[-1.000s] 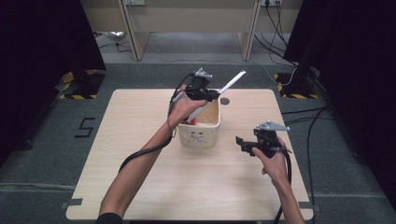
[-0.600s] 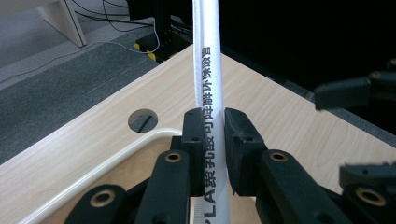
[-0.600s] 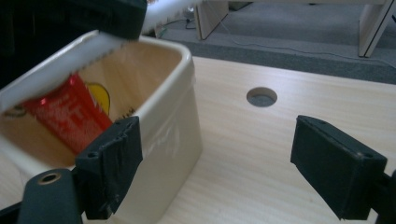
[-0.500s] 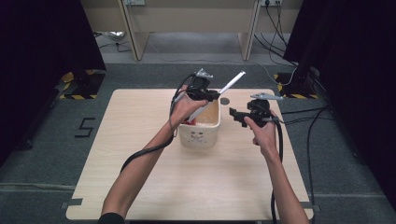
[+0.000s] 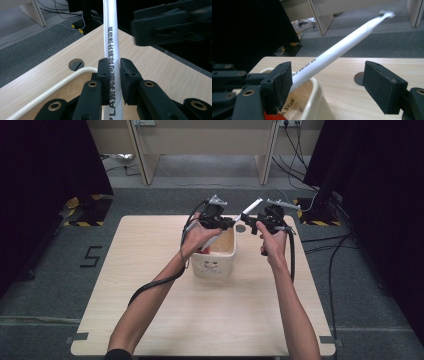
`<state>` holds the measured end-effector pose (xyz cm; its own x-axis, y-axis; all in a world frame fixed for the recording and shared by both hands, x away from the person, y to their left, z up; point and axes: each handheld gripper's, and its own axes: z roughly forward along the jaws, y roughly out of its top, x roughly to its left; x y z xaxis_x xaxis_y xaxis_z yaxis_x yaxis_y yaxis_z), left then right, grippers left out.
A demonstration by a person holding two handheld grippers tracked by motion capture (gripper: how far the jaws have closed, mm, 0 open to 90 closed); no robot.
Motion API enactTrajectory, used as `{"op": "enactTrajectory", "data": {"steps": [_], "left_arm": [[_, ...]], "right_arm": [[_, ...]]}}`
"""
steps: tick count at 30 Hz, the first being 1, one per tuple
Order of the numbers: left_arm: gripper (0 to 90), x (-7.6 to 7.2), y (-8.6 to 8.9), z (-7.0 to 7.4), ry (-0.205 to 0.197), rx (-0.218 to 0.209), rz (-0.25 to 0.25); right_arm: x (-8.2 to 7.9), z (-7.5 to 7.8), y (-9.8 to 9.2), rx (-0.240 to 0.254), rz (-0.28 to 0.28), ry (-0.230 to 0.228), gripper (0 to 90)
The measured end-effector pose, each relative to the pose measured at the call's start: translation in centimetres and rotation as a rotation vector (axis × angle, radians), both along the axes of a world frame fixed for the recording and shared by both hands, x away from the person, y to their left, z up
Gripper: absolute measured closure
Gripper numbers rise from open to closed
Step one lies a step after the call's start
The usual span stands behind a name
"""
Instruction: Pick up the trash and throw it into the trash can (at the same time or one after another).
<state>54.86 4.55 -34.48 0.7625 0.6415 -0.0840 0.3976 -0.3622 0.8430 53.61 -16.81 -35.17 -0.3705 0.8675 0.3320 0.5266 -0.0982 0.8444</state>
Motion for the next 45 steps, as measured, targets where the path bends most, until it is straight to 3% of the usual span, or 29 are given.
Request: {"op": "enactTrajectory", "data": {"steps": [4, 8, 10, 16, 21, 24, 28, 32, 33, 35, 38, 39, 43, 45], "left_arm": [[78.3, -0.2, -0.2, 0.2, -0.007, -0.001, -0.005], [78.3, -0.2, -0.3, 0.2, -0.012, -0.003, -0.002], [78.3, -0.2, -0.3, 0.3, -0.013, -0.003, 0.000], [78.0, -0.1, -0.2, 0.2, -0.002, 0.002, 0.007], [76.7, -0.1, -0.2, 0.3, 0.014, 0.007, 0.010], [72.4, -0.3, -0.1, 0.4, 0.030, 0.026, 0.002], [62.7, -0.4, 0.3, 0.5, 0.048, 0.021, 0.017], [51.6, -0.7, 0.7, 0.8, 0.053, 0.008, 0.021], [49.1, -0.8, 0.8, 1.0, 0.050, 0.005, 0.023], [46.5, -1.3, 1.3, 1.4, 0.047, 0.008, 0.020], [43.3, -1.8, 1.8, 1.7, 0.044, 0.012, 0.020], [43.1, -2.0, 1.9, 1.7, 0.044, 0.013, 0.018], [40.4, -2.5, 2.5, 1.7, 0.058, 0.018, 0.008], [39.8, -2.7, 2.8, 1.6, 0.057, 0.015, 0.012]], "right_arm": [[1.1, -0.4, 0.5, 0.046, -0.006, 0.028, 26.3], [1.6, -0.5, 0.9, 0.148, 0.005, 0.050, 35.6], [1.7, -0.6, 1.1, 0.172, 0.015, 0.055, 42.5], [1.5, -0.5, 1.3, 0.188, 0.036, 0.042, 61.0], [1.4, -0.3, 1.1, 0.232, 0.056, 0.033, 70.3], [1.3, -0.3, 1.1, 0.227, 0.065, 0.020, 75.3], [1.2, -0.6, 1.4, 0.219, 0.097, 0.014, 79.0], [1.1, -0.8, 1.6, 0.204, 0.106, 0.010, 79.1], [1.1, -1.0, 1.7, 0.181, 0.111, 0.013, 76.8], [1.2, -1.3, 1.8, 0.179, 0.125, 0.037, 69.9], [1.3, -1.8, 2.0, 0.142, 0.116, 0.076, 50.0], [1.3, -2.0, 1.9, 0.138, 0.108, 0.086, 48.2], [1.1, -2.3, 1.6, 0.117, 0.103, 0.084, 31.9], [0.8, -2.3, 1.4, 0.112, 0.086, 0.077, 28.4]]}}
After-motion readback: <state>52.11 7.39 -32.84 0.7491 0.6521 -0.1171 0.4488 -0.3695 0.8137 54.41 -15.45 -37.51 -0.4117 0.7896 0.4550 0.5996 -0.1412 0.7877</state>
